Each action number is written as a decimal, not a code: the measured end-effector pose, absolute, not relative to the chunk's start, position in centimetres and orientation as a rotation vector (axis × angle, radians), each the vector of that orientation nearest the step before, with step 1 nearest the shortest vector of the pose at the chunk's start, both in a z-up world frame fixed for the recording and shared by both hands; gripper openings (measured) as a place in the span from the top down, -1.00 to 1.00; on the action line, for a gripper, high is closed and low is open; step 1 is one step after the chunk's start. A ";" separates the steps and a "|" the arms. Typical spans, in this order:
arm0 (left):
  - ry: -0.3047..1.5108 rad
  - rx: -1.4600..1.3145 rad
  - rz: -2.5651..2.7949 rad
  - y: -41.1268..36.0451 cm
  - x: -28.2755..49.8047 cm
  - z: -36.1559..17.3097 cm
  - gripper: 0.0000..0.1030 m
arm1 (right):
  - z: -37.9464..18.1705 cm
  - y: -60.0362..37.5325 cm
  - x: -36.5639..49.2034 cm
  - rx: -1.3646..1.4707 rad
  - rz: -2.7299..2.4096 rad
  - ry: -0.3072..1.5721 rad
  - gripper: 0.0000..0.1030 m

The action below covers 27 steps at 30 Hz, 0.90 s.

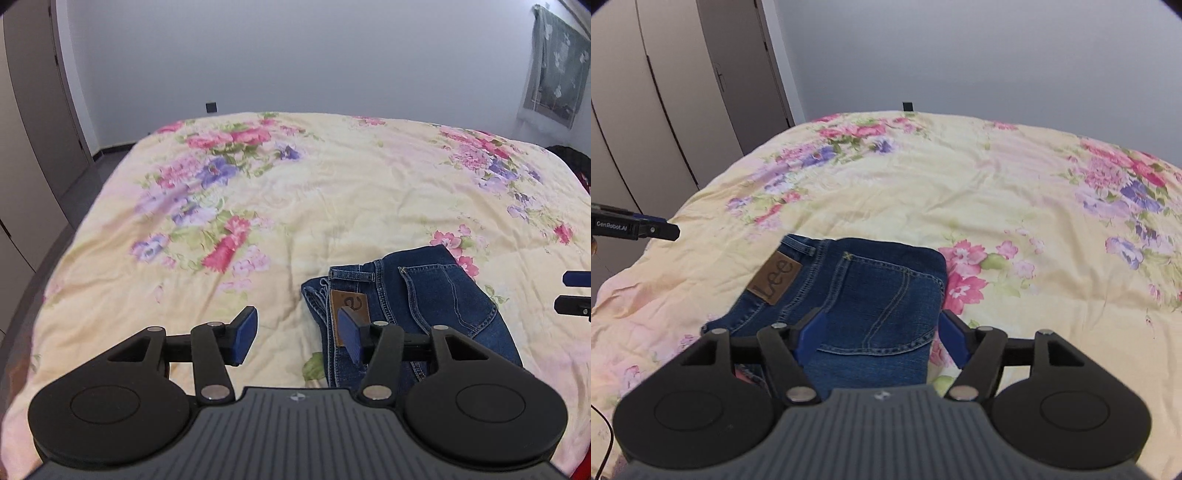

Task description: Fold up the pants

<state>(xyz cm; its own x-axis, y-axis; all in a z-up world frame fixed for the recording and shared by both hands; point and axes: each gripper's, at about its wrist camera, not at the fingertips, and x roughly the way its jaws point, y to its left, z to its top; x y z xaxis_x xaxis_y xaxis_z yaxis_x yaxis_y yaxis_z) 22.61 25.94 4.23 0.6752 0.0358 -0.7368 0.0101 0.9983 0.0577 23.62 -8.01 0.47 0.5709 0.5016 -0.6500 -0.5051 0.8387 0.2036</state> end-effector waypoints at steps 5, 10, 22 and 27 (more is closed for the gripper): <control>0.793 0.206 0.009 24.7 17.4 7.6 -0.24 | 3.4 -8.4 17.2 -0.022 0.618 0.644 -0.38; 0.798 0.362 -0.009 22.9 12.2 8.5 -0.32 | 4.3 -8.6 10.6 -0.066 0.619 0.521 -0.48; 0.668 0.179 0.073 16.9 5.2 3.0 -0.62 | 2.1 -10.5 2.8 0.065 0.467 0.501 -0.57; 0.653 0.087 0.133 15.3 5.3 1.4 -0.62 | -0.1 -10.9 1.5 0.070 0.406 0.524 -0.58</control>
<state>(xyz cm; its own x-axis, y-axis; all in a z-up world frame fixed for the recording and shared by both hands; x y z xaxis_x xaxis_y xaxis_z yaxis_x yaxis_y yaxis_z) 5.27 15.30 1.37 0.7859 0.1508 -0.5997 -0.0959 0.9878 0.1228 1.54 -10.91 -0.09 0.7882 0.3946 -0.4724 -0.3591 0.9181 0.1678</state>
